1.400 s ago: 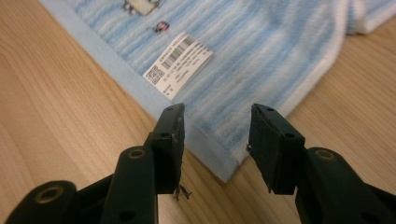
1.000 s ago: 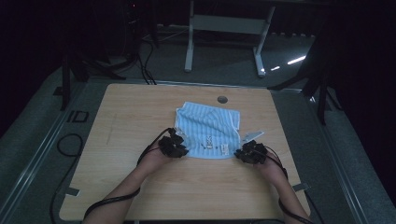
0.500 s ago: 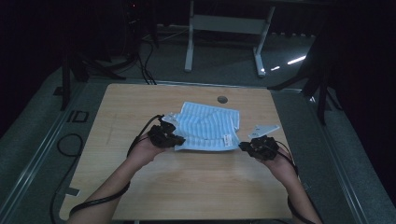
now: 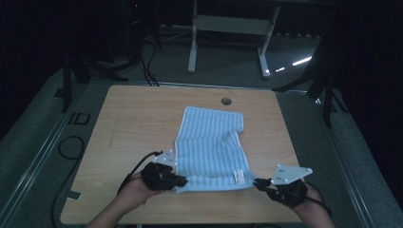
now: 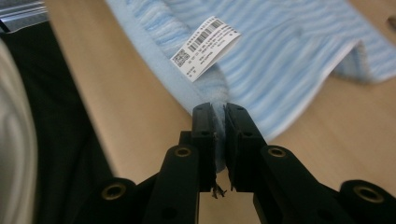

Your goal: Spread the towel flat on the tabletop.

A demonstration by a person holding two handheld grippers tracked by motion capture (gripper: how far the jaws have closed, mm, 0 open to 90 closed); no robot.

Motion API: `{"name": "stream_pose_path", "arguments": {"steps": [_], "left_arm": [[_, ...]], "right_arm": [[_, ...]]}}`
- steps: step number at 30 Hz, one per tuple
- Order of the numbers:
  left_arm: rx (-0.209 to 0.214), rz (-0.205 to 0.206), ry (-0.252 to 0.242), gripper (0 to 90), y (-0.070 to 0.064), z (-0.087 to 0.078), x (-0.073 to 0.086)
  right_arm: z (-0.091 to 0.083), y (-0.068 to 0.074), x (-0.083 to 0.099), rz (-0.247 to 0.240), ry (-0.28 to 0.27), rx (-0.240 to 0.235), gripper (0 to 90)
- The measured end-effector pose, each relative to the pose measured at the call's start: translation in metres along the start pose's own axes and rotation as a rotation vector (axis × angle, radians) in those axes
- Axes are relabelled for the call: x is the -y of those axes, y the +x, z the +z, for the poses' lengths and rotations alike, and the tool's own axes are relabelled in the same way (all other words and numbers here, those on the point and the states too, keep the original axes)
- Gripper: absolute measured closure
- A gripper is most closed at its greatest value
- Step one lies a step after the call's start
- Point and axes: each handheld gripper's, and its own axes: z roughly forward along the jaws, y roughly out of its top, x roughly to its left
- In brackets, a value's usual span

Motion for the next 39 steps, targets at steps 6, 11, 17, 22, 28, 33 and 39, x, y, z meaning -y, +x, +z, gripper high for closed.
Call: {"name": "stream_pose_path", "arguments": {"steps": [6, 11, 17, 22, 28, 33, 39], "left_arm": [[0.124, 0.011, 0.058, 66.6, -0.01, 0.009, 0.017], [0.028, -0.017, 0.083, 60.5, 0.013, 0.016, 0.018], [-0.035, -0.053, 0.059, 57.8, 0.042, 0.025, 0.009], [-0.061, -0.075, 0.067, 57.9, 0.063, 0.035, 0.0], [-0.224, -0.036, 0.067, 57.9, 0.076, 0.041, -0.015], [-0.292, -0.056, 0.091, 57.8, 0.097, 0.052, -0.025], [-0.334, -0.085, 0.089, 56.6, 0.121, 0.07, -0.029]], "right_arm": [[-0.008, 0.019, 0.023, 0.057, 0.003, -0.053, 65.3], [-0.009, 0.002, 0.023, 0.102, -0.033, -0.018, 64.6], [0.018, -0.026, 0.016, 0.141, -0.047, 0.021, 65.2], [0.049, -0.053, 0.004, 0.169, -0.053, 0.072, 67.7], [0.088, -0.08, -0.009, 0.187, -0.004, 0.079, 66.7], [0.117, -0.098, -0.017, 0.234, 0.053, 0.096, 66.5], [0.136, -0.103, -0.019, 0.259, 0.078, 0.099, 64.1]]}}
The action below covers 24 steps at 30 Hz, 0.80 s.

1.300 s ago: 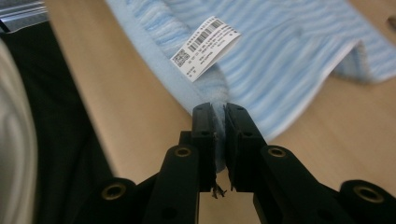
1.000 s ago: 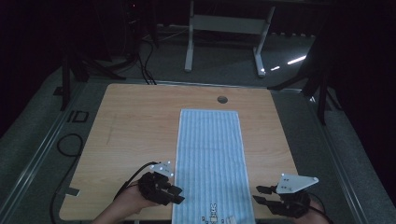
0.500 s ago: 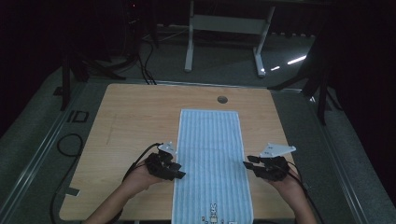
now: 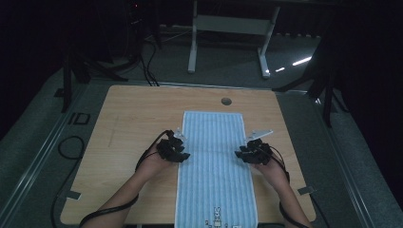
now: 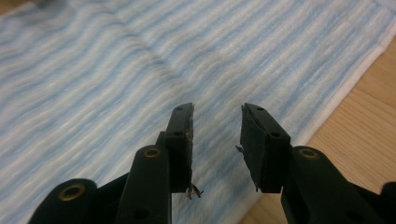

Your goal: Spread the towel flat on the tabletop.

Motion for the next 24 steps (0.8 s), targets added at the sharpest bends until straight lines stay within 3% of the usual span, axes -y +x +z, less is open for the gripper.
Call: {"name": "stream_pose_path", "arguments": {"steps": [5, 10, 24], "left_arm": [[-0.008, -0.027, 0.015, 56.6, 0.007, 0.017, -0.004], [-0.003, -0.038, 0.002, 56.6, 0.007, 0.022, -0.006], [-0.012, -0.07, -0.009, 55.9, 0.019, 0.03, -0.017]], "right_arm": [[0.021, -0.004, 0.0, 0.035, 0.034, 0.026, 61.2], [0.035, -0.012, 0.001, 0.056, 0.064, 0.043, 60.7], [0.043, -0.031, -0.01, 0.084, 0.075, 0.041, 60.0]]}}
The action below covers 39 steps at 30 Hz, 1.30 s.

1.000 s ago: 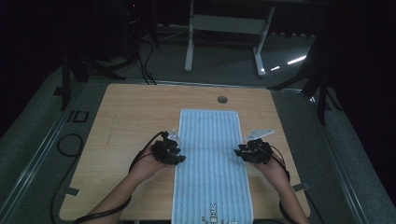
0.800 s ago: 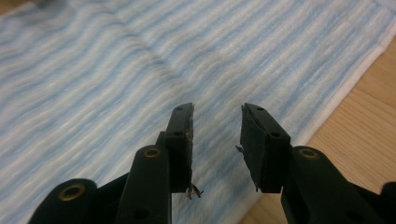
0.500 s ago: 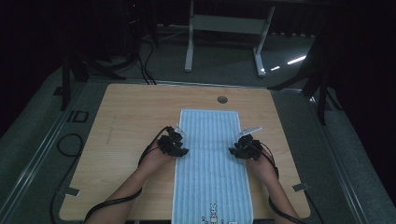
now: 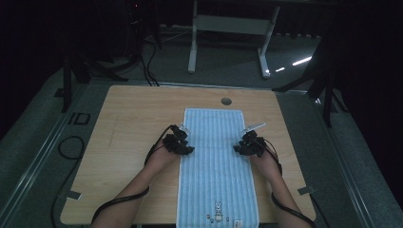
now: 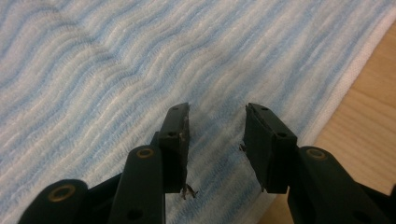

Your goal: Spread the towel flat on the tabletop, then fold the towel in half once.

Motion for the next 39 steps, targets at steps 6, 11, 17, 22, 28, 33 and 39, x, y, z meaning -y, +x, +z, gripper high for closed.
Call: {"name": "stream_pose_path", "arguments": {"steps": [6, 11, 17, 22, 28, 33, 39], "left_arm": [[-0.016, 0.002, 0.018, 55.9, 0.005, 0.005, -0.01], [-0.022, -0.009, 0.024, 55.9, 0.011, 0.008, -0.017], [-0.026, 0.002, 0.041, 54.6, 0.011, 0.01, -0.021], [0.002, -0.029, 0.053, 49.7, 0.012, 0.008, -0.022], [-0.038, -0.06, 0.025, 42.1, 0.024, -0.005, -0.019], [-0.056, -0.111, 0.011, 42.0, 0.035, -0.009, -0.017], [-0.07, -0.131, 0.014, 41.2, 0.046, -0.009, -0.025]], "right_arm": [[0.005, -0.008, -0.013, -0.007, 0.047, 0.003, 59.5], [0.009, -0.013, -0.023, -0.002, 0.089, 0.002, 59.0], [0.011, -0.015, -0.033, -0.01, 0.145, -0.006, 56.8], [0.01, -0.017, -0.036, -0.015, 0.163, -0.021, 53.8], [-0.007, -0.032, -0.032, 0.059, 0.091, -0.006, 49.4], [-0.016, -0.045, -0.031, 0.089, 0.083, 0.013, 48.0], [-0.011, -0.058, -0.039, 0.133, 0.135, 0.048, 47.1]]}}
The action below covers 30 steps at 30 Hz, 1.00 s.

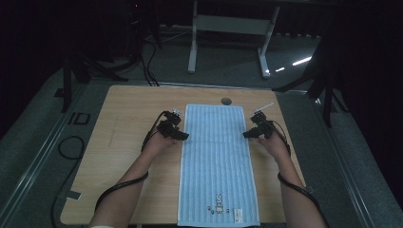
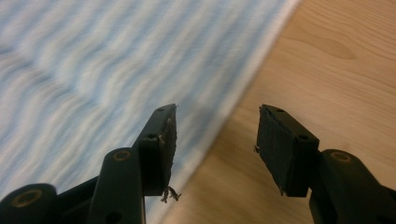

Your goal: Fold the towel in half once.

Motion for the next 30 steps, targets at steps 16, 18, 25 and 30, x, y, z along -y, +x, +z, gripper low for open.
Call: {"name": "stream_pose_path", "arguments": {"steps": [16, 18, 25, 30], "left_arm": [[-0.032, 0.01, 0.03, 44.4, -0.002, 0.025, -0.01], [-0.053, 0.031, 0.024, 47.0, -0.004, 0.026, -0.01], [-0.031, 0.044, 0.018, 85.2, -0.009, 0.028, -0.014], [-0.001, 0.02, -0.02, 87.2, -0.004, 0.018, -0.017]], "right_arm": [[0.028, -0.003, -0.019, 0.063, 0.07, 0.031, 56.6], [0.03, 0.001, -0.02, 0.04, 0.077, 0.037, 61.4], [0.031, 0.013, -0.025, -0.026, 0.096, 0.058, 86.3], [0.021, 0.013, -0.027, -0.027, 0.063, 0.06, 87.0]]}}
